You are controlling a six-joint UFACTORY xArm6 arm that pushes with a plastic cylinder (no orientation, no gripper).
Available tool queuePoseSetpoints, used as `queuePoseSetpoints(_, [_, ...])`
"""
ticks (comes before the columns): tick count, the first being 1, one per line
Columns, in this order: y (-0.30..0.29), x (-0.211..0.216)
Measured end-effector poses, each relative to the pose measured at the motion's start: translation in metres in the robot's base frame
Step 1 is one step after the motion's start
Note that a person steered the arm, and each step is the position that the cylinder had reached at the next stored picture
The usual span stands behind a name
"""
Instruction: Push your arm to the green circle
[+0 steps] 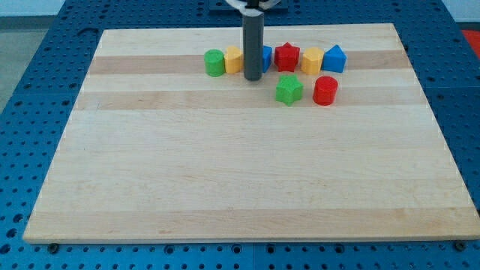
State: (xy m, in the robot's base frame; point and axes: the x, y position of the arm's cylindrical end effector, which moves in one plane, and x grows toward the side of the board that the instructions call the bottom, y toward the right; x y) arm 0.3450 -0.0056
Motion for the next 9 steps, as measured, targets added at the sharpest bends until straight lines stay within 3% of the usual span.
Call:
queuePoseSetpoints(1, [-0.071, 0.016])
queuePoseSetpoints(2, [-0.151, 0.001])
queuePoseSetpoints(3, [-0.192, -0.034])
queuePoseSetpoints(4, [-0.172, -0.077])
queuePoseSetpoints(5, [-0.135, -0.089])
queuePoseSetpoints(9, [-0.087, -0.053])
